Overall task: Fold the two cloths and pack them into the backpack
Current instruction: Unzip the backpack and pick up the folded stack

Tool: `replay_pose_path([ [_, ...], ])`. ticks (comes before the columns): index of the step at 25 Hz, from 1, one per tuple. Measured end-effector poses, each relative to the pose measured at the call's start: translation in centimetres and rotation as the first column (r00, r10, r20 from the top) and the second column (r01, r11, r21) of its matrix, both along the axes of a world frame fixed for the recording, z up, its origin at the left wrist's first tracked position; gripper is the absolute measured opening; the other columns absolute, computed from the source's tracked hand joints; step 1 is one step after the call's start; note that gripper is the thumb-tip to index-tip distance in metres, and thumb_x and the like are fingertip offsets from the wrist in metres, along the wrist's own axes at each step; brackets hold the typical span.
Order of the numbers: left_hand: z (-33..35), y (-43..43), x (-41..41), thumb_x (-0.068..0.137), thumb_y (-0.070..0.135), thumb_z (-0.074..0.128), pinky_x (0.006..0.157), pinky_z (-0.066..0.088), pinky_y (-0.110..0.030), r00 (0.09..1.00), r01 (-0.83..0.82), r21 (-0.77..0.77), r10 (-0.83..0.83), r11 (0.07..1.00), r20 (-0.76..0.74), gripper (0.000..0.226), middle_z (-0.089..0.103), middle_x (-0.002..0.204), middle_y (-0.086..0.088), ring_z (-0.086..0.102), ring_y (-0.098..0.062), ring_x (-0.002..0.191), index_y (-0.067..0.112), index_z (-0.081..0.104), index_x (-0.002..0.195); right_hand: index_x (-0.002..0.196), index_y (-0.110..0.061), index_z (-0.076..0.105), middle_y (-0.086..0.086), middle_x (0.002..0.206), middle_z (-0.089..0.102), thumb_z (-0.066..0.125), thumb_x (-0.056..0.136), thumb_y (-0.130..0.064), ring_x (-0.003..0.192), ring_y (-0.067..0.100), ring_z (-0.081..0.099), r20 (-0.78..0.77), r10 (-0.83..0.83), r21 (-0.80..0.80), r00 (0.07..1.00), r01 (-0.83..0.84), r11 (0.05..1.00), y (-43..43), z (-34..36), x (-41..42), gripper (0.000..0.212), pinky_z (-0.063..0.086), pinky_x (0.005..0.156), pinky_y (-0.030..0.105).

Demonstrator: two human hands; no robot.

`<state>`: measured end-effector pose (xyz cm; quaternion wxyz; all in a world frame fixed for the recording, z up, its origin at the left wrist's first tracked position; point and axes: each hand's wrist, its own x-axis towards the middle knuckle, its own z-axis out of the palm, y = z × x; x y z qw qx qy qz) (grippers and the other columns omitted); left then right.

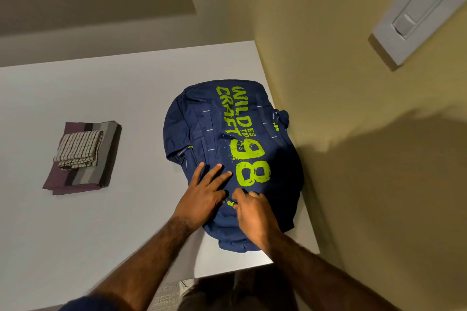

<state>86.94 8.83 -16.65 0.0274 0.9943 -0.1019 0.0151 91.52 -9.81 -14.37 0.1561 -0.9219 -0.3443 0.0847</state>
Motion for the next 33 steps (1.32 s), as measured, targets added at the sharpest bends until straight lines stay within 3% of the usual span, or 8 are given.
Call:
replay_pose_path([
  [2,-0.1,-0.1,0.2,0.084,0.034,0.079,0.124,0.001,-0.058,1.000,-0.003,0.017,0.003,1.000,0.010,0.014,0.048,0.155,0.001,0.032,-0.031,0.151,0.031,0.076,0.098,0.077,-0.023,0.058,-0.003,0.063,0.061,0.088,0.067,-0.011,0.058,0.025,0.062,-0.065,-0.116,-0.028,0.991,0.114,0.993,-0.3,0.4,-0.5,0.033,0.045,0.052,0.030],
  [8,-0.6,1.8,0.1,0.081,0.026,0.082,0.122,0.009,-0.062,0.999,-0.051,-0.025,0.052,0.998,0.009,0.016,0.047,0.156,-0.002,0.032,-0.034,0.150,0.027,0.075,0.095,0.106,-0.025,0.057,-0.001,0.106,0.072,0.050,0.103,-0.020,0.108,0.026,0.062,-0.168,-0.186,-0.211,0.968,0.149,0.966,-4.0,-0.1,2.5,0.009,0.035,0.088,0.038],
  [14,-1.4,4.9,-2.0,0.091,0.033,0.056,0.124,0.002,-0.057,0.990,-0.124,-0.070,0.127,0.990,0.052,0.017,0.049,0.154,-0.003,0.018,-0.025,0.155,0.027,0.072,0.093,0.091,-0.021,0.053,0.006,0.096,0.070,0.052,0.095,-0.018,0.098,0.036,0.064,-0.126,-0.260,-0.259,0.957,0.221,0.940,-8.4,0.6,7.9,0.005,0.037,0.070,0.038],
  [20,1.6,-3.5,1.8,0.087,0.050,0.072,0.122,0.010,-0.062,0.991,-0.025,-0.058,0.032,0.998,0.126,0.045,0.042,0.158,-0.005,0.032,-0.032,0.150,0.026,0.065,0.124,0.076,-0.020,0.046,0.007,0.081,0.062,0.055,0.095,-0.017,0.085,0.033,0.056,-0.115,-0.102,-0.089,0.988,0.092,0.992,-7.3,2.4,8.8,0.021,0.039,0.064,0.040],
  [23,2.0,-8.9,5.4,0.086,0.050,0.071,0.125,0.003,-0.058,0.996,-0.005,-0.073,0.012,0.997,0.084,0.027,0.050,0.152,0.001,0.030,-0.026,0.150,0.029,0.072,0.103,0.082,-0.019,0.061,0.006,0.088,0.062,0.066,0.090,-0.016,0.087,0.031,0.057,-0.062,-0.045,-0.092,0.997,0.039,0.995,-8.4,3.6,8.9,0.010,0.044,0.069,0.041],
  [26,2.0,-10.5,6.4,0.088,0.043,0.072,0.126,-0.003,-0.053,0.993,-0.082,-0.175,0.095,0.981,0.064,0.014,0.055,0.146,0.006,0.033,-0.023,0.149,0.030,0.070,0.090,0.092,-0.018,0.066,0.007,0.104,0.062,0.062,0.092,-0.018,0.104,0.031,0.057,-0.064,-0.171,-0.198,0.983,0.155,0.968,-8.7,4.7,9.2,0.004,0.048,0.078,0.040],
  [29,2.2,-10.5,5.4,0.089,0.038,0.073,0.126,-0.002,-0.051,0.993,-0.079,-0.275,0.098,0.958,0.059,0.012,0.053,0.147,0.006,0.032,-0.023,0.149,0.028,0.068,0.087,0.111,-0.017,0.065,0.007,0.121,0.058,0.052,0.097,-0.013,0.119,0.030,0.050,0.020,-0.241,-0.419,0.970,0.227,0.879,-7.6,5.5,11.0,0.020,0.047,0.088,0.040],
  [33,2.4,-10.0,5.1,0.091,0.034,0.069,0.126,0.002,-0.052,0.992,-0.066,-0.365,0.100,0.928,0.075,0.012,0.049,0.150,0.007,0.027,-0.021,0.152,0.027,0.063,0.084,0.112,-0.012,0.070,0.013,0.125,0.058,0.050,0.094,-0.012,0.127,0.037,0.044,0.186,-0.107,-0.451,0.977,0.182,0.874,-5.3,5.7,16.1,0.026,0.043,0.099,0.044],
])
